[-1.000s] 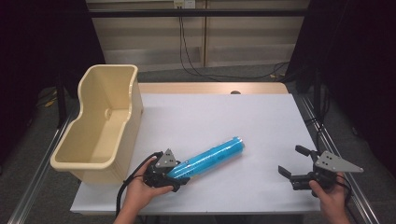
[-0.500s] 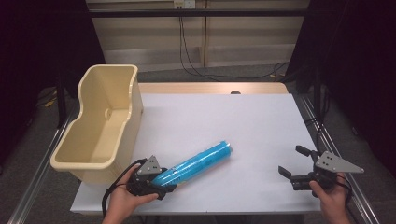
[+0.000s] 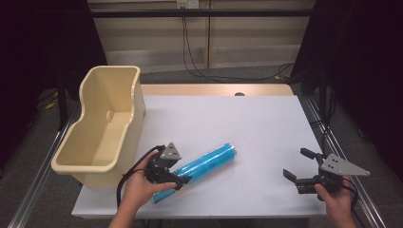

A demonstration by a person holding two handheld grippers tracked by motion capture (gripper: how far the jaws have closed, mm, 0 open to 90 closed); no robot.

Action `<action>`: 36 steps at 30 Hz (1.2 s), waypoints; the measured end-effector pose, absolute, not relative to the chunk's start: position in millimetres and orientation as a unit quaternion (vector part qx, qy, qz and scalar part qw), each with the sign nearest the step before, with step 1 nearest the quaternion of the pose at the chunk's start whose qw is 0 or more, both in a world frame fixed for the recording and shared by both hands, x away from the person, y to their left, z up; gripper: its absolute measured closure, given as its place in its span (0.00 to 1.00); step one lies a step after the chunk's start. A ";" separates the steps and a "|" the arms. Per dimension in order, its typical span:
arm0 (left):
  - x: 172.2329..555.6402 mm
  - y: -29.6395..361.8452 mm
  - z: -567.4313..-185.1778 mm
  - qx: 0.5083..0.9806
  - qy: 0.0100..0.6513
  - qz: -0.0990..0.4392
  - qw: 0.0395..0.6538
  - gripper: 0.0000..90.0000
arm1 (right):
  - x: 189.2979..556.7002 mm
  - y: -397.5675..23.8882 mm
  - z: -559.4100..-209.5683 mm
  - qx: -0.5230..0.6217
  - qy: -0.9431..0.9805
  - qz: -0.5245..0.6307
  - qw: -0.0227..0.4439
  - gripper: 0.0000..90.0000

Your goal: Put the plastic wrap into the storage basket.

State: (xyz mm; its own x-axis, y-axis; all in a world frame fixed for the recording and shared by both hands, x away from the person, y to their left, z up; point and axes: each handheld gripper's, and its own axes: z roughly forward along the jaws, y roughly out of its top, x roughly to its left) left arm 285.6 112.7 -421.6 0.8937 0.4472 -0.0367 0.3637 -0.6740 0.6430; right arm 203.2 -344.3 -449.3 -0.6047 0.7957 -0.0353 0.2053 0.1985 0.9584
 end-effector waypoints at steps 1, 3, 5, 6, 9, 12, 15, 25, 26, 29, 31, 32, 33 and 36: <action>288.1 108.1 -420.9 0.914 0.222 0.064 0.334 0.24 | 203.2 -344.3 -449.3 0.348 0.721 0.531 0.278 0.01; 293.3 100.5 -420.9 0.916 0.220 0.058 0.330 0.24 | 203.1 -344.7 -449.2 0.348 0.722 0.530 0.278 0.01; 297.9 94.4 -421.7 0.918 0.220 0.057 0.326 0.24 | 203.1 -344.6 -449.3 0.349 0.721 0.530 0.277 0.01; 300.3 91.2 -421.9 0.920 0.217 0.053 0.322 0.24 | 203.2 -344.8 -449.3 0.348 0.722 0.529 0.277 0.01; 303.3 85.4 -422.9 0.922 0.218 0.045 0.318 0.25 | 203.2 -345.0 -449.2 0.348 0.722 0.529 0.277 0.01; 306.4 80.4 -426.0 0.922 0.218 0.038 0.318 0.26 | 203.3 -345.0 -449.1 0.347 0.723 0.529 0.278 0.01; 309.0 74.8 -429.2 0.927 0.219 0.028 0.302 0.26 | 203.5 -344.2 -449.3 0.346 0.724 0.529 0.277 0.01; 311.8 60.4 -438.3 0.941 0.238 0.014 0.239 0.30 | 203.7 -344.5 -449.1 0.344 0.724 0.528 0.279 0.01; 312.5 59.1 -439.2 0.941 0.238 0.012 0.238 0.30 | 203.7 -344.4 -449.1 0.345 0.724 0.528 0.279 0.01; 313.5 54.8 -441.7 0.942 0.243 0.005 0.230 0.34 | 203.4 -344.4 -449.0 0.344 0.724 0.529 0.279 0.01; 314.4 53.3 -441.3 0.943 0.247 0.005 0.222 0.34 | 203.3 -344.4 -448.9 0.345 0.723 0.529 0.279 0.01; 314.6 52.8 -441.0 0.944 0.248 0.004 0.218 0.34 | 203.4 -344.6 -448.9 0.345 0.723 0.529 0.280 0.01; 314.7 52.3 -441.1 0.944 0.247 0.005 0.217 0.34 | 203.5 -344.7 -448.9 0.346 0.723 0.529 0.280 0.01; 315.9 51.5 -441.4 0.943 0.258 0.003 0.211 0.34 | 203.7 -344.6 -449.0 0.344 0.724 0.528 0.280 0.01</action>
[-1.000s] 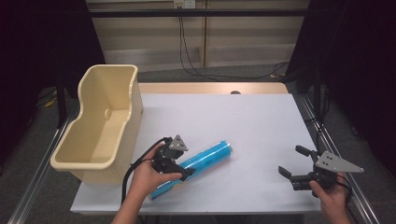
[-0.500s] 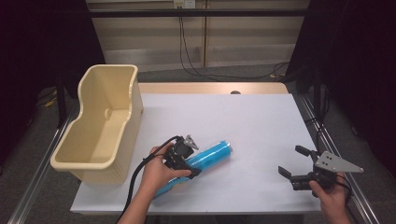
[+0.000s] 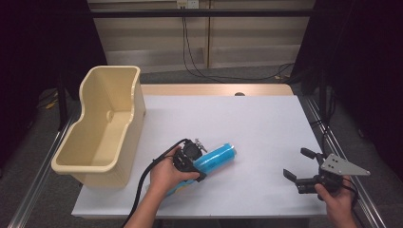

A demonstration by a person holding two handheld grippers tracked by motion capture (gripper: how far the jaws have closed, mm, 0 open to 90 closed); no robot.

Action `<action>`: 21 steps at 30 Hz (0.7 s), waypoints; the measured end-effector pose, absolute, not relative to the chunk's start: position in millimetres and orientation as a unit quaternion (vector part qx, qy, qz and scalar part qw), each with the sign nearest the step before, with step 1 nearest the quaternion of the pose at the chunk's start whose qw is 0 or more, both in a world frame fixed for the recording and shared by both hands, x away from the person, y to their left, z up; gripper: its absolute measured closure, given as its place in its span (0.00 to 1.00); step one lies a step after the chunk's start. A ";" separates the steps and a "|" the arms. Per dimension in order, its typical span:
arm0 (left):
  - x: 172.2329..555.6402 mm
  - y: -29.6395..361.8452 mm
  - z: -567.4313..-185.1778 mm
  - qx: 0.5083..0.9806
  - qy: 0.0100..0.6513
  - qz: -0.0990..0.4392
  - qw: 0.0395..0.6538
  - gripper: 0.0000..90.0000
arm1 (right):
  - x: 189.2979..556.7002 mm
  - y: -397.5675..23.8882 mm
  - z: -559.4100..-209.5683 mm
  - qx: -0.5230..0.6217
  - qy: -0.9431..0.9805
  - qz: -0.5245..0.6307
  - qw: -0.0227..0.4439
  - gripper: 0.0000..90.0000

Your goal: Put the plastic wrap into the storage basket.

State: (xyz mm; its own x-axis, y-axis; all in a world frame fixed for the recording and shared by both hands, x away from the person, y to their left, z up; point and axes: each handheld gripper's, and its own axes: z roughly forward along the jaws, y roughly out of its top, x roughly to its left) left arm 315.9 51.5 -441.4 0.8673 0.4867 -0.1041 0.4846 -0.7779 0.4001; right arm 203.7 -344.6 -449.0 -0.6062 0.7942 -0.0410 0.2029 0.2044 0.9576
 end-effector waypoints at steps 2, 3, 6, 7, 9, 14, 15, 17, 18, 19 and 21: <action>315.4 49.9 -441.2 0.943 0.259 0.004 0.207 0.34 | 203.5 -344.2 -448.9 0.344 0.724 0.529 0.279 0.01; 315.2 48.6 -440.6 0.944 0.260 0.004 0.203 0.34 | 203.4 -344.1 -448.8 0.344 0.724 0.529 0.279 0.01; 313.2 42.7 -438.1 0.948 0.261 0.012 0.182 0.34 | 203.2 -344.0 -448.9 0.344 0.725 0.528 0.279 0.01; 313.3 40.8 -437.3 0.949 0.263 0.012 0.175 0.34 | 203.3 -344.1 -449.1 0.344 0.725 0.528 0.280 0.01; 314.6 39.1 -435.8 0.945 0.279 -0.001 0.168 0.34 | 203.5 -344.5 -449.1 0.344 0.724 0.528 0.280 0.01; 319.5 48.7 -429.8 0.929 0.326 -0.017 0.175 0.36 | 203.6 -345.6 -449.2 0.347 0.723 0.529 0.279 0.01; 320.0 50.4 -428.1 0.927 0.330 -0.017 0.178 0.36 | 203.8 -346.0 -449.3 0.346 0.724 0.528 0.280 0.01; 321.5 54.6 -422.2 0.921 0.342 -0.023 0.184 0.36 | 204.0 -345.9 -449.4 0.347 0.723 0.529 0.279 0.01; 322.1 57.0 -418.8 0.919 0.346 -0.024 0.186 0.36 | 204.1 -345.9 -449.3 0.346 0.724 0.528 0.280 0.01; 322.9 59.5 -415.6 0.917 0.349 -0.021 0.192 0.36 | 204.0 -345.6 -449.2 0.347 0.723 0.529 0.279 0.01; 324.4 64.2 -408.8 0.910 0.362 -0.020 0.201 0.36 | 203.9 -345.6 -449.0 0.346 0.723 0.528 0.281 0.01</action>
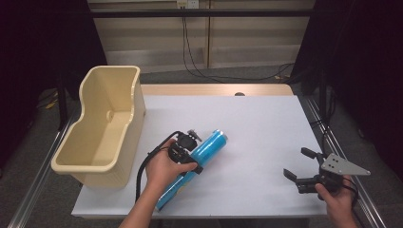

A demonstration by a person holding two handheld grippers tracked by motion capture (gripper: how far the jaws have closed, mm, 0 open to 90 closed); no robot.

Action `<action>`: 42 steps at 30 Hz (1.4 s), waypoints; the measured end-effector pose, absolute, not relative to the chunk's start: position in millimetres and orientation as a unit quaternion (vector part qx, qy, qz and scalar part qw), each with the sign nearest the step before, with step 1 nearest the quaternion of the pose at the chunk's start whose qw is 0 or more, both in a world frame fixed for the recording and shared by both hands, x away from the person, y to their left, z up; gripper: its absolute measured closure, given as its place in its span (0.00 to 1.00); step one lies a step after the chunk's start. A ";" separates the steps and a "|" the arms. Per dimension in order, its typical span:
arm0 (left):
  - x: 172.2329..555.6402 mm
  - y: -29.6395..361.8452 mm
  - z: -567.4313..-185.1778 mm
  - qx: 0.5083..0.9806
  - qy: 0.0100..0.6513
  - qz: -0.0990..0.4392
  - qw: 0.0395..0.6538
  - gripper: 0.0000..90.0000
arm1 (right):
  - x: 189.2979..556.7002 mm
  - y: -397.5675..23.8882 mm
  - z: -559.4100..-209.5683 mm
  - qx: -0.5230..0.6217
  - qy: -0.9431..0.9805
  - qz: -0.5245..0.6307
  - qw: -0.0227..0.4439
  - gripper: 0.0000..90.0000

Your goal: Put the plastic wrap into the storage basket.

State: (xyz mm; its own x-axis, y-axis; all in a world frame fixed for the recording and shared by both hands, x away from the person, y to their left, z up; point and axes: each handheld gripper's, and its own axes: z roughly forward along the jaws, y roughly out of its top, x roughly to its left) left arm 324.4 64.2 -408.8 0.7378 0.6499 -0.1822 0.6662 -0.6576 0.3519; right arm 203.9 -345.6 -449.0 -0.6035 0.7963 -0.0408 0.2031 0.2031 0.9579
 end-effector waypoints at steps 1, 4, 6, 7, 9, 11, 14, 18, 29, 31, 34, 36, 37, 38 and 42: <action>324.6 66.2 -405.4 0.906 0.368 -0.017 0.207 0.36 | 203.8 -345.7 -448.8 0.346 0.723 0.528 0.281 0.01; 326.4 72.7 -394.3 0.902 0.374 -0.013 0.217 0.36 | 203.6 -345.6 -448.8 0.346 0.722 0.529 0.281 0.01; 326.9 76.0 -388.5 0.892 0.389 -0.012 0.230 0.36 | 203.7 -345.2 -448.9 0.345 0.722 0.529 0.281 0.01; 327.6 78.2 -386.5 0.888 0.393 -0.012 0.238 0.36 | 203.7 -345.1 -448.9 0.345 0.722 0.529 0.281 0.01; 328.2 81.3 -383.1 0.884 0.399 -0.009 0.246 0.36 | 203.7 -344.7 -448.8 0.345 0.722 0.530 0.280 0.01; 328.0 82.6 -380.7 0.883 0.399 -0.003 0.247 0.36 | 203.6 -344.5 -448.8 0.344 0.722 0.530 0.280 0.01; 327.9 83.3 -378.6 0.880 0.401 -0.003 0.255 0.36 | 203.9 -344.6 -449.1 0.345 0.722 0.530 0.280 0.01; 329.7 85.9 -374.7 0.876 0.403 -0.003 0.265 0.36 | 203.9 -344.5 -449.0 0.344 0.722 0.531 0.280 0.01; 334.0 81.5 -400.5 0.873 0.419 -0.009 0.250 0.36 | 203.6 -344.6 -448.7 0.344 0.722 0.531 0.280 0.01; 334.6 78.0 -409.1 0.875 0.423 -0.013 0.238 0.36 | 203.4 -344.9 -448.7 0.345 0.722 0.531 0.279 0.01; 334.5 74.4 -421.9 0.880 0.424 -0.016 0.215 0.36 | 203.8 -345.7 -448.9 0.345 0.722 0.532 0.278 0.01; 333.9 73.2 -429.4 0.881 0.427 -0.018 0.204 0.36 | 203.8 -345.8 -448.9 0.345 0.722 0.532 0.279 0.01; 333.5 72.9 -432.5 0.882 0.427 -0.018 0.196 0.36 | 203.9 -345.7 -449.0 0.345 0.722 0.531 0.279 0.01; 333.0 72.8 -435.9 0.883 0.430 -0.019 0.189 0.36 | 203.9 -345.6 -449.0 0.345 0.723 0.530 0.279 0.01; 333.1 75.6 -437.4 0.881 0.431 -0.023 0.194 0.36 | 204.2 -344.9 -449.3 0.344 0.723 0.530 0.279 0.01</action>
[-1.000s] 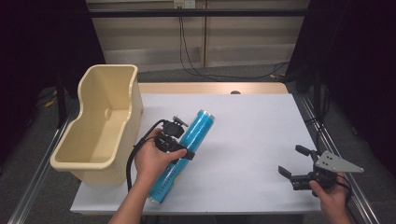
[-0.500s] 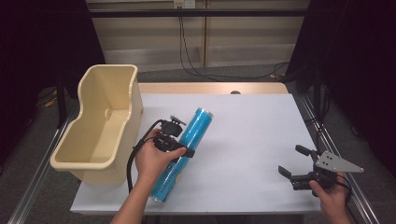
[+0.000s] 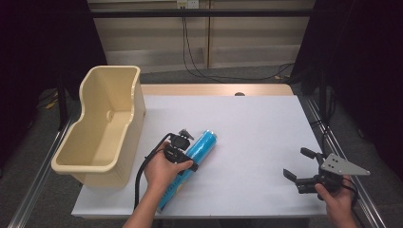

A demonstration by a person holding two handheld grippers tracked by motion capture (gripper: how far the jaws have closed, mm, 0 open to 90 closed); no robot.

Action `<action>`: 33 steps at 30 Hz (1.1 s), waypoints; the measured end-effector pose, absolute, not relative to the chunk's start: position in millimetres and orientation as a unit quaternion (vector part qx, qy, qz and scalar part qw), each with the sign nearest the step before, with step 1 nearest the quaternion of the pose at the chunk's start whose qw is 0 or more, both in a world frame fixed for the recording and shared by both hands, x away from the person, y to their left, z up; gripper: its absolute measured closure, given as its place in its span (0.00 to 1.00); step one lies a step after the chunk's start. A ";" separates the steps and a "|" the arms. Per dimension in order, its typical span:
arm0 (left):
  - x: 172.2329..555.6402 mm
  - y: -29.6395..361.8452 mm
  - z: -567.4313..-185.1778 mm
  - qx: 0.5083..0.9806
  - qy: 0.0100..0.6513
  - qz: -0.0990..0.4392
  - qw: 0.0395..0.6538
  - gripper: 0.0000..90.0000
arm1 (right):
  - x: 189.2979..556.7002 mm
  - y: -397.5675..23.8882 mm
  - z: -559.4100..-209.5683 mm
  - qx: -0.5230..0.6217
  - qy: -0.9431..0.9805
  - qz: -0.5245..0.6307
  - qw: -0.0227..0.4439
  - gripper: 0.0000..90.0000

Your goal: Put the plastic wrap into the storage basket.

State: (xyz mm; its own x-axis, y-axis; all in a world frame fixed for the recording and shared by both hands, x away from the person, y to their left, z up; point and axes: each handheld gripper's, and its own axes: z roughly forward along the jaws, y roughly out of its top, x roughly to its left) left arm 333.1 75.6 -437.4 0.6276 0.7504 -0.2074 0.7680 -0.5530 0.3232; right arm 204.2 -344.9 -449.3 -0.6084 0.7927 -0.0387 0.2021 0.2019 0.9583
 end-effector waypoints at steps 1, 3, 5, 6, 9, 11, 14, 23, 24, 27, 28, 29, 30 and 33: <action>333.9 75.8 -437.4 0.881 0.431 -0.024 0.193 0.35 | 204.3 -344.5 -449.3 0.344 0.723 0.530 0.279 0.01; 333.9 74.2 -437.5 0.883 0.429 -0.022 0.188 0.35 | 204.0 -343.7 -449.0 0.343 0.724 0.529 0.278 0.01; 333.4 71.7 -438.7 0.887 0.425 -0.014 0.181 0.35 | 203.9 -342.9 -448.9 0.342 0.725 0.530 0.278 0.01; 333.1 70.1 -440.6 0.888 0.424 -0.014 0.175 0.34 | 203.9 -343.0 -449.0 0.341 0.726 0.529 0.278 0.01; 331.5 65.6 -451.0 0.890 0.427 -0.017 0.161 0.33 | 204.0 -343.3 -449.3 0.341 0.726 0.528 0.278 0.01; 329.2 63.3 -450.0 0.893 0.421 -0.008 0.156 0.34 | 203.5 -343.6 -448.7 0.341 0.726 0.528 0.279 0.01; 328.5 61.3 -448.6 0.891 0.427 -0.004 0.151 0.35 | 204.1 -344.1 -449.3 0.342 0.726 0.527 0.279 0.01; 332.0 70.3 -422.7 0.879 0.448 -0.033 0.163 0.36 | 204.6 -343.7 -449.6 0.343 0.726 0.528 0.277 0.01; 331.8 72.0 -417.6 0.876 0.450 -0.030 0.169 0.36 | 204.6 -343.5 -449.4 0.342 0.726 0.528 0.278 0.01; 333.0 77.9 -401.2 0.871 0.455 -0.026 0.183 0.36 | 204.1 -343.1 -448.7 0.341 0.725 0.530 0.278 0.01; 333.3 79.4 -397.6 0.869 0.457 -0.026 0.186 0.36 | 204.3 -343.3 -448.9 0.341 0.725 0.530 0.278 0.01; 333.6 82.0 -393.1 0.867 0.459 -0.026 0.193 0.36 | 204.3 -343.4 -449.0 0.342 0.725 0.529 0.277 0.01; 334.3 84.3 -388.5 0.865 0.461 -0.031 0.197 0.36 | 204.2 -343.3 -449.1 0.342 0.725 0.529 0.278 0.01; 334.6 89.4 -373.6 0.864 0.461 -0.024 0.201 0.36 | 204.3 -343.1 -449.1 0.341 0.725 0.529 0.278 0.01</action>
